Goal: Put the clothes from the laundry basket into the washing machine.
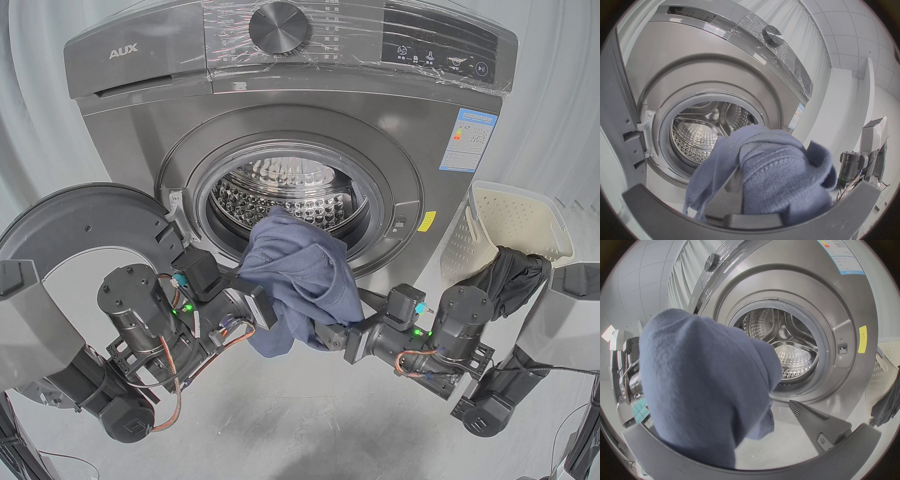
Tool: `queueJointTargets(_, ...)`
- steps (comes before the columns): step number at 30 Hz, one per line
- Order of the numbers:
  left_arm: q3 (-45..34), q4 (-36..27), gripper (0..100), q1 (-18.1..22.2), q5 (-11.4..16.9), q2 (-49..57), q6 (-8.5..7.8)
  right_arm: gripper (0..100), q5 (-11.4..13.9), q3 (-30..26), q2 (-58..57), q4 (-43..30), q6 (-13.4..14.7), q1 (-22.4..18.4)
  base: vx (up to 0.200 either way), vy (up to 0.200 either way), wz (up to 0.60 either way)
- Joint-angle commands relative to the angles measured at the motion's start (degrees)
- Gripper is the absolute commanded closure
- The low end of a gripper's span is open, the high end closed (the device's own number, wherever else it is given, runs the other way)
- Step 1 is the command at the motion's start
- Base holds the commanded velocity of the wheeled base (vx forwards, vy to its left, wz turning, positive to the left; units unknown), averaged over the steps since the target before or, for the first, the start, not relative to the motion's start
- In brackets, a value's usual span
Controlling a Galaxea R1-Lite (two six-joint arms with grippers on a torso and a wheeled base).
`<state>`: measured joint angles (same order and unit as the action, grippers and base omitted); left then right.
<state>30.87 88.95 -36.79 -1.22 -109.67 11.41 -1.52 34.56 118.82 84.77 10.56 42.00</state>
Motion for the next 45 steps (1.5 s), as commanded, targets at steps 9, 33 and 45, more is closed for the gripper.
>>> queueJointTargets(9, -9.07, -0.27, 100, 1.37, 1.39, 8.77, 0.63, 0, 5.65, -25.6, -11.42, -0.22, -4.58, -3.06, 0.0, 0.0, 0.0)
queueJointTargets(33, -9.68, -0.01, 100, 0.84, 1.57, 2.79, -1.65, 0, 6.53, -24.1, -10.45, 0.22, -4.32, -8.51, 0.117, 0.0, 0.0)
queueJointTargets(45, -9.42, -0.01, 100, -1.09, 1.48, 2.0, -1.83, 0, 6.45, -24.19, -10.8, 0.22, -4.32, -8.16, 0.167, 0.0, 0.0)
